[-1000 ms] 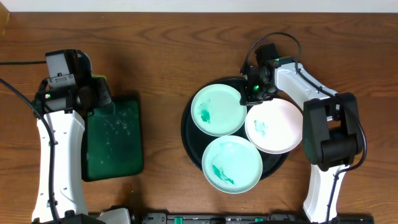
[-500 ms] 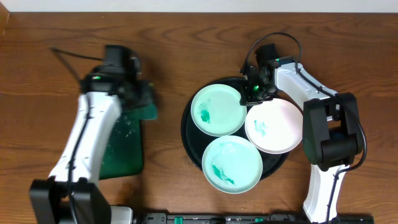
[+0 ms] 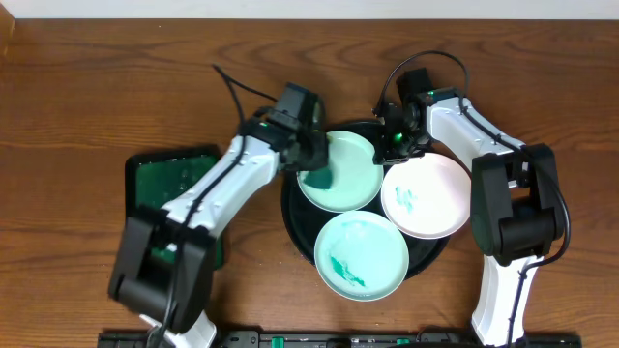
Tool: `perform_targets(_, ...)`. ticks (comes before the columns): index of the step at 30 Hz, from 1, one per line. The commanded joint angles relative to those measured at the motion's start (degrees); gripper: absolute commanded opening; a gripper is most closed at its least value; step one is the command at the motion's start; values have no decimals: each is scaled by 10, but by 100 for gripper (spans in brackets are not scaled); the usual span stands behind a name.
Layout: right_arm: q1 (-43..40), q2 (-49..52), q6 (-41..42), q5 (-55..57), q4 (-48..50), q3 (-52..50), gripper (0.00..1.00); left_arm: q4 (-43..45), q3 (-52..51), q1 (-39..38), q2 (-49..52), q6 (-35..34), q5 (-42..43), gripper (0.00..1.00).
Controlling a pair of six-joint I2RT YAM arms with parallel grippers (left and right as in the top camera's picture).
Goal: Clean dirty plates on tray and stack at the side
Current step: 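Move the sponge with the left gripper onto the tilted mint-green plate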
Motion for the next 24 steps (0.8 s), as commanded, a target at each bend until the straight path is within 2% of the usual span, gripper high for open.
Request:
perform_targets(1,5,18,2,-7,-5,-4,1,31,1,-9,23,-48,62,7)
perform_targets(6,5,18,2,-7,-5,-4,1,68,1,-28,75,-86,82,7)
perform_targets(11,5,18,2,-7,-12,-4,1,57,1,-28,131,-75,75,7)
perform_targets(18,5,18,2,-7,-14,-4,1,-35,2,8,131,-15,-42,7)
perform_targets(24,5,18,2,-7,-15,-4,1,-69,2,24,104,37,-149,7)
